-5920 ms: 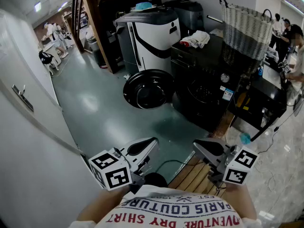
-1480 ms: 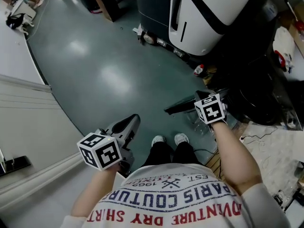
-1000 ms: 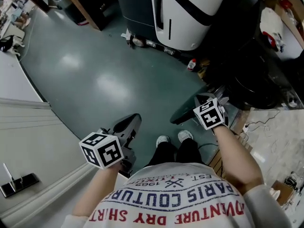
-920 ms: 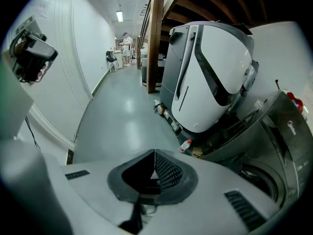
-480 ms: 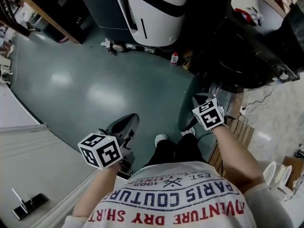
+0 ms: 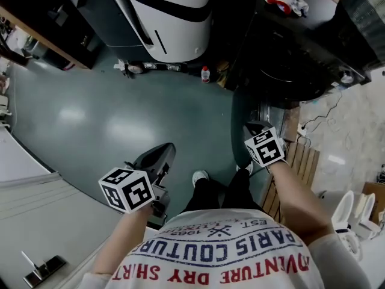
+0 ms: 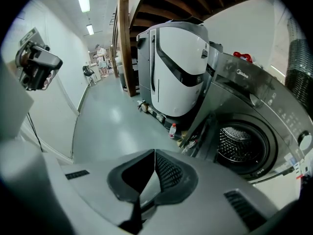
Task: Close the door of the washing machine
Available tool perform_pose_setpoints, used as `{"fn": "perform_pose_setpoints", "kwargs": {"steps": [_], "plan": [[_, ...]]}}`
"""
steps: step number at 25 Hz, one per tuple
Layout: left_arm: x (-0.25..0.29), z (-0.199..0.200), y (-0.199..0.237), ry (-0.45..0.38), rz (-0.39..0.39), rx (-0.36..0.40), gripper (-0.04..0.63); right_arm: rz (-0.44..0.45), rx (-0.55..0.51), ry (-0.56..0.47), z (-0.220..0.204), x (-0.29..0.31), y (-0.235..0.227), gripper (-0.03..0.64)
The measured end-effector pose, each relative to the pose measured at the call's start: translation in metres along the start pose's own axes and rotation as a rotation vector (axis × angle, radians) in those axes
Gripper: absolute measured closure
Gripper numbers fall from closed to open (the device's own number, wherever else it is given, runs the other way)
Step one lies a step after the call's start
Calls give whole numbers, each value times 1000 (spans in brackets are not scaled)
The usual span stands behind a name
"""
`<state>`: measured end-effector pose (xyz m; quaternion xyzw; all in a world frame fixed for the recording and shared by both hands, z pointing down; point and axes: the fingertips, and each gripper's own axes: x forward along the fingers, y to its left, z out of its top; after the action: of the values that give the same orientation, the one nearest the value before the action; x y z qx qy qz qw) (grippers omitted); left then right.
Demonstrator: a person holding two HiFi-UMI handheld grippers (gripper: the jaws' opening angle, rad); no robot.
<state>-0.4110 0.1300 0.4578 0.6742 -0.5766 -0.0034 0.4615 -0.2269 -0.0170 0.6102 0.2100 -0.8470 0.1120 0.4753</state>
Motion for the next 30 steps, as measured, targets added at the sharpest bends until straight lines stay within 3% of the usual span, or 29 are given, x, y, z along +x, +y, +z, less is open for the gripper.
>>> {"fn": "perform_pose_setpoints", "kwargs": {"steps": [30], "plan": [[153,2,-168,155,-90,150,571,-19,301,-86,-101,-61,-168,594]]}}
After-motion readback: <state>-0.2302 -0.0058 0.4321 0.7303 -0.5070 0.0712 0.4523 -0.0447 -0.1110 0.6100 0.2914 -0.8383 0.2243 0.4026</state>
